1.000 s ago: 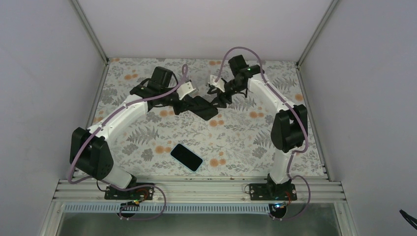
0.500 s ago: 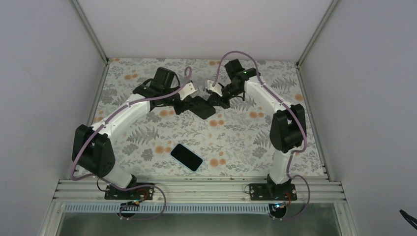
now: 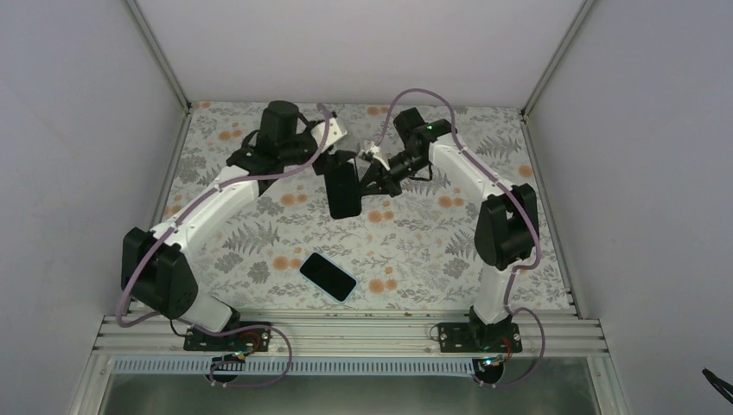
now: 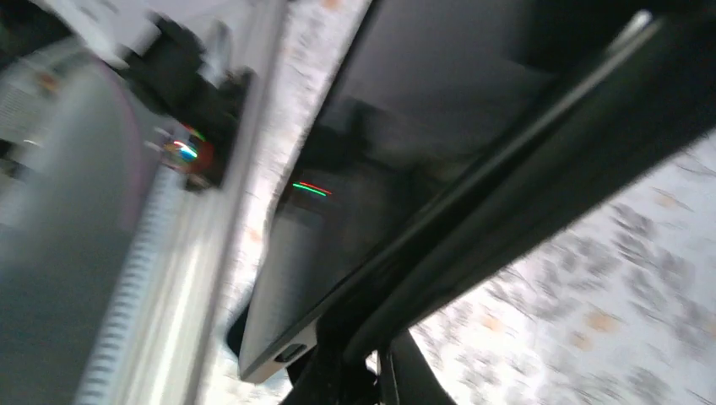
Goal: Take the phone out of the phone case
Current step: Remove the phone case from the phone.
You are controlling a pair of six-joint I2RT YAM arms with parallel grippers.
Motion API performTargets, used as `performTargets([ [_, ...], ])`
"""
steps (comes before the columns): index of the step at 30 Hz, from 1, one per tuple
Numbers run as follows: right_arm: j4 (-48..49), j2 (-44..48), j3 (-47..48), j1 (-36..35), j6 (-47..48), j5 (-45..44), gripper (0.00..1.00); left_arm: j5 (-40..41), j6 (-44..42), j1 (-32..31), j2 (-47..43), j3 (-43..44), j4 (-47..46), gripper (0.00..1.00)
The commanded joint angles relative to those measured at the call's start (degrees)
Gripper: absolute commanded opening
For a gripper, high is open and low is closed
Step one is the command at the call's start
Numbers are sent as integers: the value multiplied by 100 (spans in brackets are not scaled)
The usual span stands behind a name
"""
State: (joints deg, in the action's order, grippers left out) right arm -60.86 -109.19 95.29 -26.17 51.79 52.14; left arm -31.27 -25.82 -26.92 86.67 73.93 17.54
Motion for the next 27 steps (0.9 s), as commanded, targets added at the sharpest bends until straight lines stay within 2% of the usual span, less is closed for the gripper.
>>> performTargets([
  [1, -1279, 333, 310, -350, -24, 2419, 3, 1140, 79, 169, -348, 250, -2529, 67],
  [3, -1271, 322, 439, -169, -129, 2486, 3, 1090, 26, 169, -519, 183, -2356, 79],
  [8, -1007, 264, 712, 257, -680, 2556, 3, 1108, -121, 193, -1042, -48, -1931, 87],
  [13, 42, 213, 651, 574, -1947, 2359, 3, 934, -56, 201, -1634, -300, -1759, 98],
  [20, 1143, -146, 1050, 1059, -3137, 1846, 3, 830, -223, 175, -1958, -452, -1580, 100],
  [24, 1901, -92, 1285, 1271, -3939, 1127, 3, 1402, -390, -58, -1887, -757, -1893, 100],
  [27, 2658, 173, 1162, 1318, -4394, 370, 3, 2169, -704, -454, -1682, -1133, -2375, 100],
])
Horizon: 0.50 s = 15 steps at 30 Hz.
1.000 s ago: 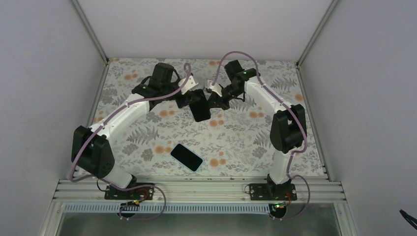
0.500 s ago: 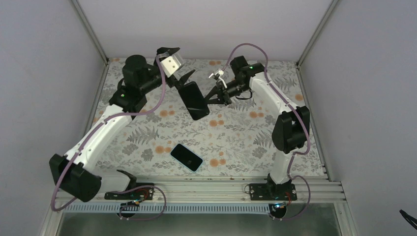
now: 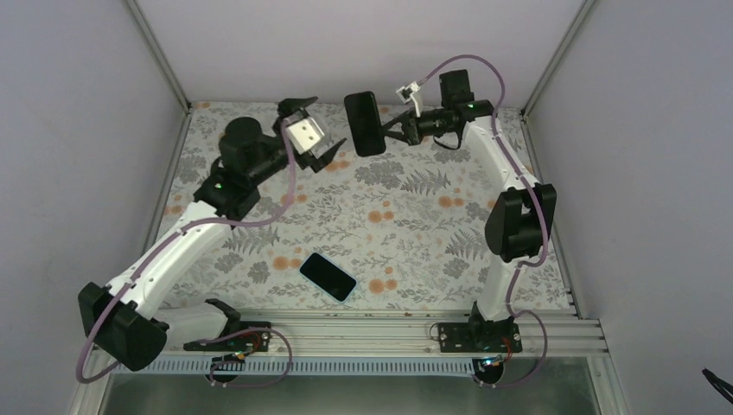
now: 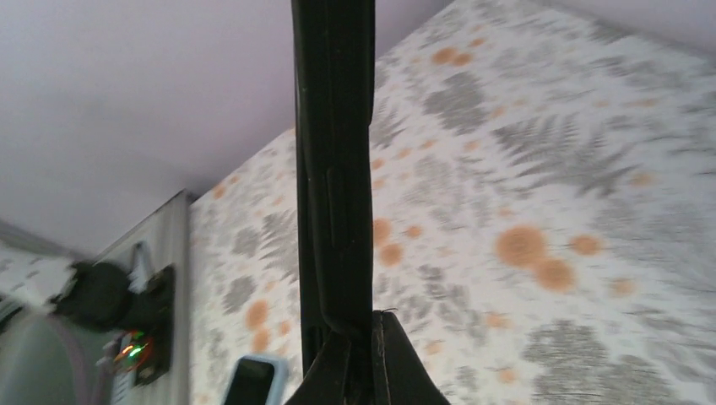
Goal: Take the phone out of the phone case
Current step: Remove the phone case from the phone.
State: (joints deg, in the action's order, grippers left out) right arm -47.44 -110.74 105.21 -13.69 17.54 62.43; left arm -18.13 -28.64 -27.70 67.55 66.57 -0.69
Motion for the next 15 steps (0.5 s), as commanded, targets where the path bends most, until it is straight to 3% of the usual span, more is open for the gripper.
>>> performTargets([
  [1, 1528, 423, 97, 90, -1073, -838, 3, 1151, -578, -519, 301, -527, -850, 100],
  [8, 2015, 658, -80, 130, -1346, -1283, 3, 1999, -783, -947, 964, -887, -1877, 100],
  [15, 1832, 736, -200, 130, -959, -1184, 3, 1653, -597, -920, 1060, -625, -1659, 100],
])
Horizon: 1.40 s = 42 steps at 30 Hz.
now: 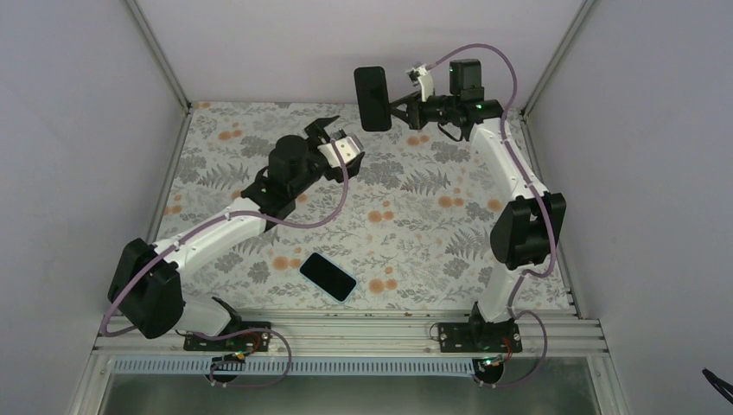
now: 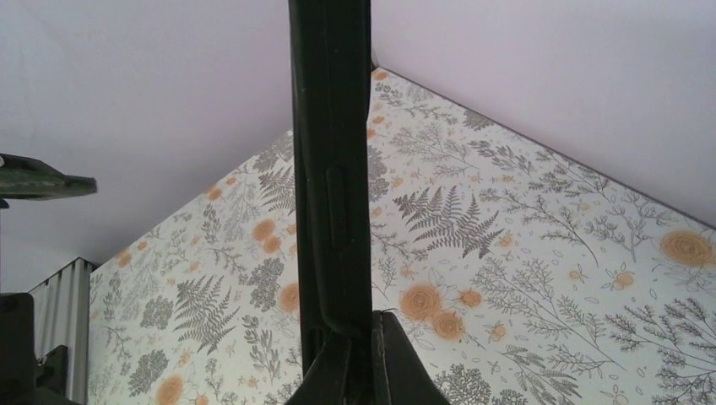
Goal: Take the phone out of the phone case
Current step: Remove the phone case from the phone.
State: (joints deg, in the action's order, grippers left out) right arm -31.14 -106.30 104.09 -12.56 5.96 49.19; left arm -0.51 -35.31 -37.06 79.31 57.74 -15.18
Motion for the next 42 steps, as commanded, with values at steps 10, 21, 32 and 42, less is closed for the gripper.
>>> performTargets([
  [10, -738, 874, -664, 25, 1717, 209, 3, -3373, -910, 1485, 410, 2803, 3537, 100],
  [21, -1494, 1322, -1032, -198, 2594, 448, 3, -5339, -2770, 1642, 3503, 7301, 8682, 100],
  [32, -1690, 1208, -915, -422, 2793, 497, 3, -5897, -2938, 1649, 3995, 7858, 9289, 85],
  [42, -1581, 1146, -908, -515, 2778, 574, 3, -6030, -3013, 1660, 3768, 7437, 9289, 75],
])
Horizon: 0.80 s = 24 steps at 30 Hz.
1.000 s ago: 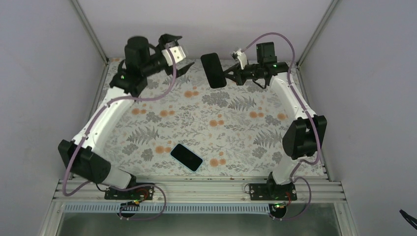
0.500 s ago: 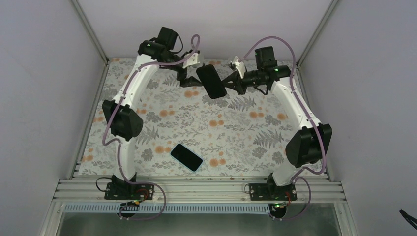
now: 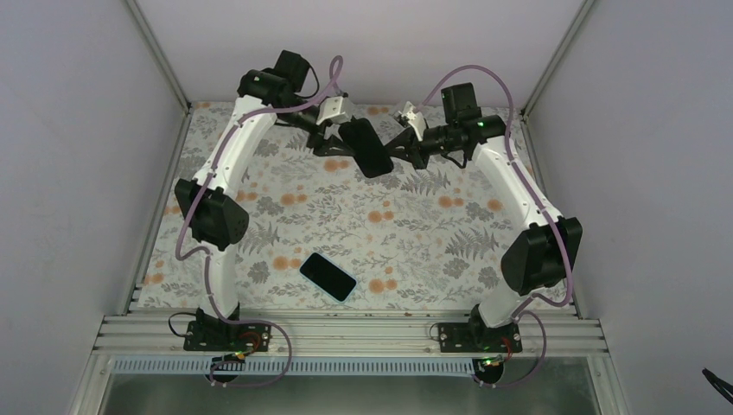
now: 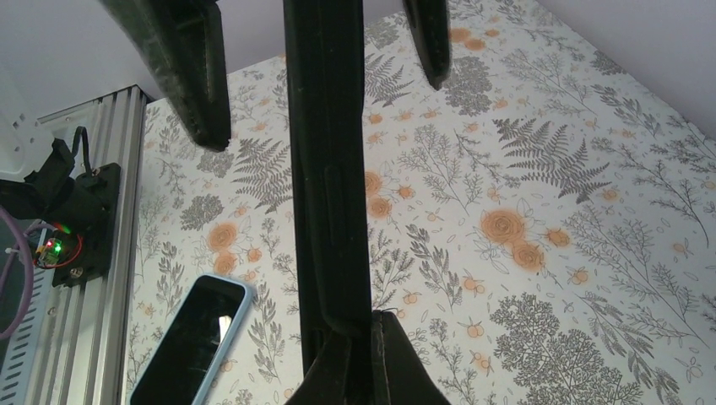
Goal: Take the phone out of the phone case
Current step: Remove the phone case from the phone.
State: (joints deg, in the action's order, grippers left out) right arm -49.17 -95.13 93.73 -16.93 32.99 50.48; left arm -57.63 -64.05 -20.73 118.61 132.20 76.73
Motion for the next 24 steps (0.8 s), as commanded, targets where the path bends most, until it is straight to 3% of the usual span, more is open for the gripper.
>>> performTargets([
  [1, 223, 25, 123, -93, 75, 461, 3, -327, -77, 19, -140, 26, 97, 68],
  [4, 206, 25, 91, -134, 100, 434, 3, -398, 70, 21, -85, 143, 97, 43],
  [13, 204, 30, 25, -162, 109, 455, 3, -488, 176, 8, -127, 77, 97, 4],
  [19, 103, 30, 46, -166, 136, 395, 4, -677, 130, 8, -227, -67, 97, 2],
  [20, 81, 29, 24, -167, 145, 380, 13, -734, 130, 8, -239, -83, 101, 2],
  [22, -8, 34, -29, -162, 206, 298, 59, -827, 114, 8, -266, -93, 92, 2],
  [24, -88, 91, -152, -162, 331, 203, 97, -841, 115, 10, -283, -86, 97, 2],
])
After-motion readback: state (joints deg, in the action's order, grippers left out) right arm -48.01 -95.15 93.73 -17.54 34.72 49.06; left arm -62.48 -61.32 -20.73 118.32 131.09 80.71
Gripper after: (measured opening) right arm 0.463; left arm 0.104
